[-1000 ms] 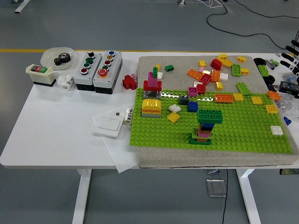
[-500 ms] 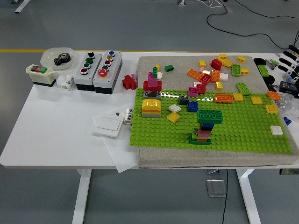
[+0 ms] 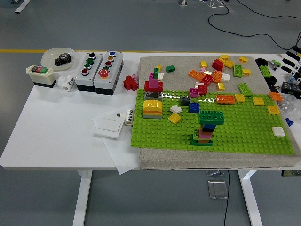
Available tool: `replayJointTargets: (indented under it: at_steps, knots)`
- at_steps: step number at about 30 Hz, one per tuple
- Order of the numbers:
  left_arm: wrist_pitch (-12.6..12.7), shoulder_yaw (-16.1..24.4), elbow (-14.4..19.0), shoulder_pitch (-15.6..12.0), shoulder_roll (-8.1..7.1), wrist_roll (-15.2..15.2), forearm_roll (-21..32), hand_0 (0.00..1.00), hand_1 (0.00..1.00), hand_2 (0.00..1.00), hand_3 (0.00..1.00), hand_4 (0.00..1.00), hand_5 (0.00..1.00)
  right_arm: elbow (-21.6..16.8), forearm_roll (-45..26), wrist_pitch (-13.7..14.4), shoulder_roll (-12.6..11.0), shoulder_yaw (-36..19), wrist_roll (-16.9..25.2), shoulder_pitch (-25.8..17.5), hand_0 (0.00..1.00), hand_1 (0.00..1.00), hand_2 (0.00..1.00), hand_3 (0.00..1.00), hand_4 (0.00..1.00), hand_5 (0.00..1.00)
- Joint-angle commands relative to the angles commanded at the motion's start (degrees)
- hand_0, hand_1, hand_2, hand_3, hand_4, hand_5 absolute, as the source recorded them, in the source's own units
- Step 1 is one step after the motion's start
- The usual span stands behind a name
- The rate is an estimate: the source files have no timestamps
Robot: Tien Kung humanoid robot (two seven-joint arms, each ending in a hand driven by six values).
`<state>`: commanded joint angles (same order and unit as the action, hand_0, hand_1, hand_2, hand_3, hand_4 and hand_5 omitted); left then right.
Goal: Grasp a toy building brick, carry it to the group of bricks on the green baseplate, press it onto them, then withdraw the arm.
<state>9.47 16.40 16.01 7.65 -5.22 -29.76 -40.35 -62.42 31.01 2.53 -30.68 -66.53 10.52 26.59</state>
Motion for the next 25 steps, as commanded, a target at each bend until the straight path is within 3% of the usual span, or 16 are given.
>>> replayJointTargets:
  at_steps: [25]
  knots:
    - [-0.21, 0.34, 0.29, 0.85, -0.61, 0.88, -1.33, 0.382, 0.519, 0.629, 0.766, 0.774, 0.909, -0.06, -0.79, -0.75, -0.52, -1.60, 1.62, -0.52, 0.822, 0.793, 0.811, 0.822, 0.998, 0.820]
